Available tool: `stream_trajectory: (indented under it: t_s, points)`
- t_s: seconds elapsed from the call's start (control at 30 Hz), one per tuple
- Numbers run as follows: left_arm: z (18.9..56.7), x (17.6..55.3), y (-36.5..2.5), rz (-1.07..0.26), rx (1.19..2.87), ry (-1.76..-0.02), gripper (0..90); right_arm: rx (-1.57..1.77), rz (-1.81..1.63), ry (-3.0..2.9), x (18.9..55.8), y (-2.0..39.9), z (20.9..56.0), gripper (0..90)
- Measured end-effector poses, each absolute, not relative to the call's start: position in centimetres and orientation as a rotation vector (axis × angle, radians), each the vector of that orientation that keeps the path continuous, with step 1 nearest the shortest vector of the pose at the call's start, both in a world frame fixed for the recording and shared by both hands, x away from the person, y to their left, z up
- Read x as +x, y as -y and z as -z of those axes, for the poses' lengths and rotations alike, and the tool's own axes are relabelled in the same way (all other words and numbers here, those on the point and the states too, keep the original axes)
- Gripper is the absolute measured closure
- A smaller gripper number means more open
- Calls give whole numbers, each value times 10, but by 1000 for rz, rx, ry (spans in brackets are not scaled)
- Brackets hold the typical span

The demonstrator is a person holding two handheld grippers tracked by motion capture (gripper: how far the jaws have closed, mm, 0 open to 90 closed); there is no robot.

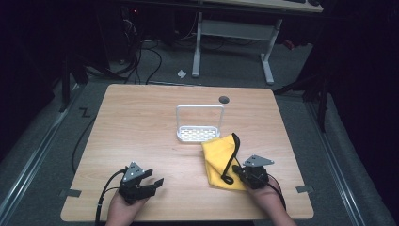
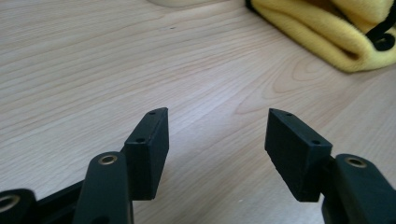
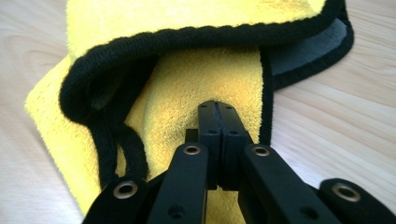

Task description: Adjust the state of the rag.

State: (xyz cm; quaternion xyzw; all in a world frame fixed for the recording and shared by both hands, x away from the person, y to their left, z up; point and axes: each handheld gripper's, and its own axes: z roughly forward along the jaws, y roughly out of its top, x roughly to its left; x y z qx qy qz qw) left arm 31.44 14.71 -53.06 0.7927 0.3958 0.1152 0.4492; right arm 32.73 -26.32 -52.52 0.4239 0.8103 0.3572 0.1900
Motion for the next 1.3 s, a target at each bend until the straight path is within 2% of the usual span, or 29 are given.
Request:
stream_trajectory:
  t_s: [0.47, 0.6, 0.77, 0.83, 0.87, 0.9, 0.97, 1.03, 1.07, 1.13, 1.3]
  points:
    - [513, 285, -89, -217, 1985, -788, 367, 1019, -1064, -2410, 315, 213, 526, 900]
    - [508, 278, -73, -251, 1978, -764, 348, 956, -1078, -2452, 311, 193, 527, 900]
    - [514, 282, -68, -327, 2001, -827, 342, 831, -1095, -2507, 301, 164, 528, 900]
    - [518, 283, -67, -355, 2016, -845, 398, 820, -1096, -2512, 299, 161, 528, 900]
    - [519, 283, -67, -369, 2025, -855, 398, 805, -1092, -2517, 298, 159, 528, 900]
    - [520, 283, -67, -370, 2033, -857, 446, 786, -1086, -2518, 297, 157, 527, 900]
    - [520, 285, -71, -377, 2030, -868, 571, 777, -1077, -2515, 296, 156, 528, 900]
    - [517, 287, -79, -381, 1998, -891, 770, 788, -1090, -2521, 297, 158, 528, 900]
    - [517, 287, -79, -381, 1998, -891, 802, 788, -1090, -2521, 297, 158, 528, 900]
    - [512, 288, -86, -408, 1972, -901, 831, 778, -1080, -2520, 297, 158, 527, 900]
    - [501, 293, -110, -444, 1913, -954, 837, 761, -1067, -2514, 297, 159, 527, 900]
